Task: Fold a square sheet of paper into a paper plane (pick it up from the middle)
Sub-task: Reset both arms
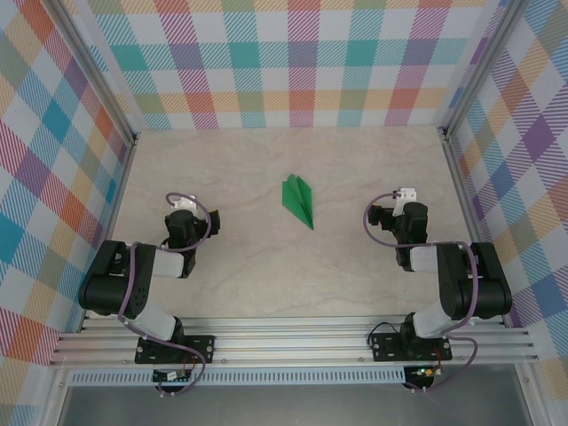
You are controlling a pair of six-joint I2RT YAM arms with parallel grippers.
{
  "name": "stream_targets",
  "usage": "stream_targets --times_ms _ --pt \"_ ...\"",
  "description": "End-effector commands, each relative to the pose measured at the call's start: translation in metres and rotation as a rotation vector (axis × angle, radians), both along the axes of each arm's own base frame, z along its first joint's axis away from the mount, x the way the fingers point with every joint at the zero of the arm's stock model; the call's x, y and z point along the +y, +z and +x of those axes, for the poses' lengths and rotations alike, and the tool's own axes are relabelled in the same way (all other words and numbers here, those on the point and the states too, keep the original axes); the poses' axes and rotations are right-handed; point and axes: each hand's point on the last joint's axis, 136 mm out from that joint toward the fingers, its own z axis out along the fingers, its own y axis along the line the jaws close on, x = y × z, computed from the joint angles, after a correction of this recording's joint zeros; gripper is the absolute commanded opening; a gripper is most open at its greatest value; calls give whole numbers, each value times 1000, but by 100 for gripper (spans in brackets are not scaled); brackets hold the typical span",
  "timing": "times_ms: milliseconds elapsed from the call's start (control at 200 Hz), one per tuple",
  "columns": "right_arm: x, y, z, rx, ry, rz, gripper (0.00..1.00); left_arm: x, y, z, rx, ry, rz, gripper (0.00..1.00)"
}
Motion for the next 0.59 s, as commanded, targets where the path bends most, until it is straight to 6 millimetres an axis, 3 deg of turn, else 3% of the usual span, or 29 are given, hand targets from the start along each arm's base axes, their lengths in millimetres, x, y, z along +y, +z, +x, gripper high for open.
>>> stream_targets --times_ms 0,120,590 --pt "2 8 4 -37 11 18 100 -8 12 10 -35 -75 -12 100" --pt "2 9 4 -39 10 18 100 20 15 6 -60 97 -5 100" --pt "2 9 4 -39 10 18 100 19 15 6 -59 96 -2 100"
